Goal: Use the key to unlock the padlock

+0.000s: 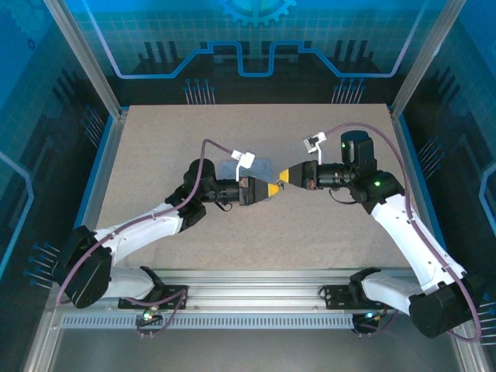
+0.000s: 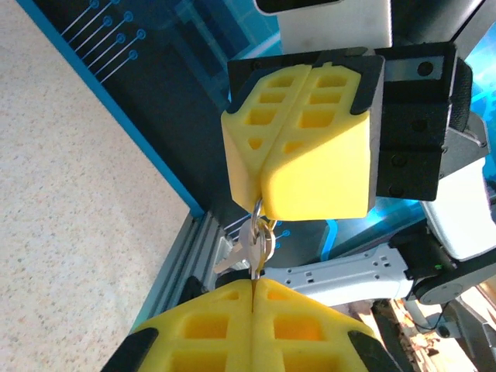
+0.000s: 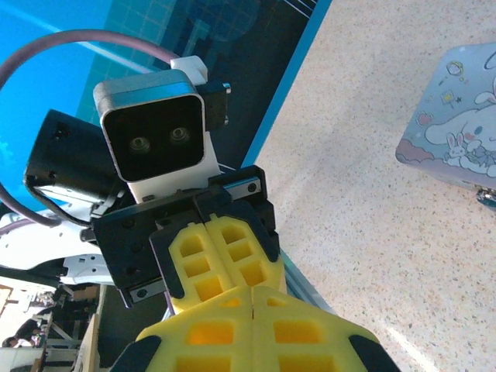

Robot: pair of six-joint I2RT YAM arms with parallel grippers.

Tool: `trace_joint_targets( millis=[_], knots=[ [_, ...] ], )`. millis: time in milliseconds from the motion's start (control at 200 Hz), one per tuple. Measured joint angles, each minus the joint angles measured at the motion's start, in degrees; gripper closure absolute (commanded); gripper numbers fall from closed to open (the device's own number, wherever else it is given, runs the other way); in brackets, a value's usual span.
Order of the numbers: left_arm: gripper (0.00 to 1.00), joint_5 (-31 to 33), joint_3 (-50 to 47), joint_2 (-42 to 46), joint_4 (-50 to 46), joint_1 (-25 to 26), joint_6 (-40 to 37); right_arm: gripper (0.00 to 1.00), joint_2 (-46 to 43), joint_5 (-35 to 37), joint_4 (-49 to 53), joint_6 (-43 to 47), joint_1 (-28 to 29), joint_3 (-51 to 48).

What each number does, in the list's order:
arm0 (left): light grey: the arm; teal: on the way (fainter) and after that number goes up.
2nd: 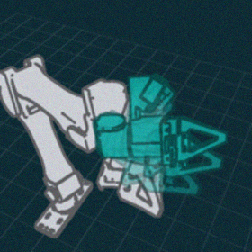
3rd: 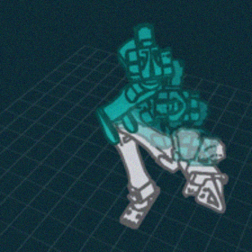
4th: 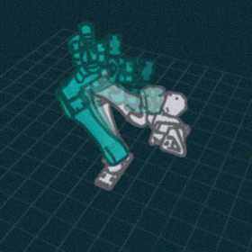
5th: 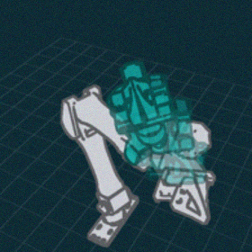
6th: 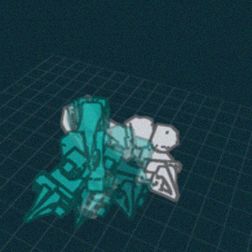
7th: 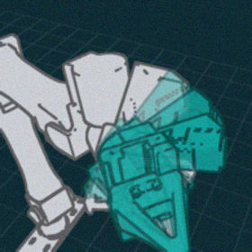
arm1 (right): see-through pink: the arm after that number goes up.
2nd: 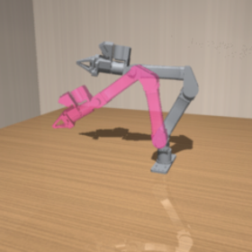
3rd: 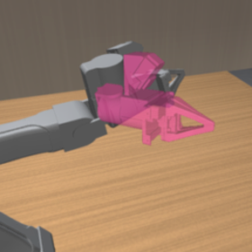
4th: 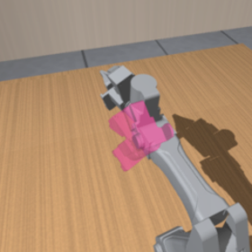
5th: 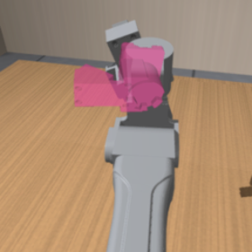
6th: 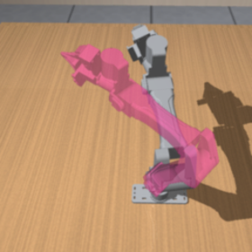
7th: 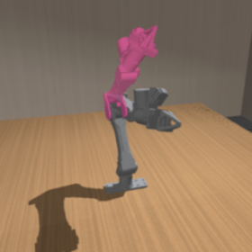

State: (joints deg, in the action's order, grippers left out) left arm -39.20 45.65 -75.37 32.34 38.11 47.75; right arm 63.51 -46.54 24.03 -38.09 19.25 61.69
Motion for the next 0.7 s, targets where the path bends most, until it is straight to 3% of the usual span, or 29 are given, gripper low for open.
trace_joint_targets(
  millis=[185,400,545,700],
  knots=[
    [1.00,1.73,5.09,1.03,-14.53,0.04,-6.25,0.83,-0.13,0.02,1.53,2.71,-1.29,-1.03],
    [1.00,3.45,17.20,0.70,-38.32,-0.02,-16.87,0.65,-1.27,1.49,2.84,7.08,-2.08,-2.14],
    [1.00,2.80,24.59,-1.25,-49.92,-0.02,-22.75,0.59,-2.10,1.05,2.16,9.01,-2.12,-3.87],
    [1.00,1.40,26.23,-2.67,-56.70,-0.02,-26.01,0.53,-2.23,-0.28,0.70,9.22,-2.12,-5.51]
  ],
)
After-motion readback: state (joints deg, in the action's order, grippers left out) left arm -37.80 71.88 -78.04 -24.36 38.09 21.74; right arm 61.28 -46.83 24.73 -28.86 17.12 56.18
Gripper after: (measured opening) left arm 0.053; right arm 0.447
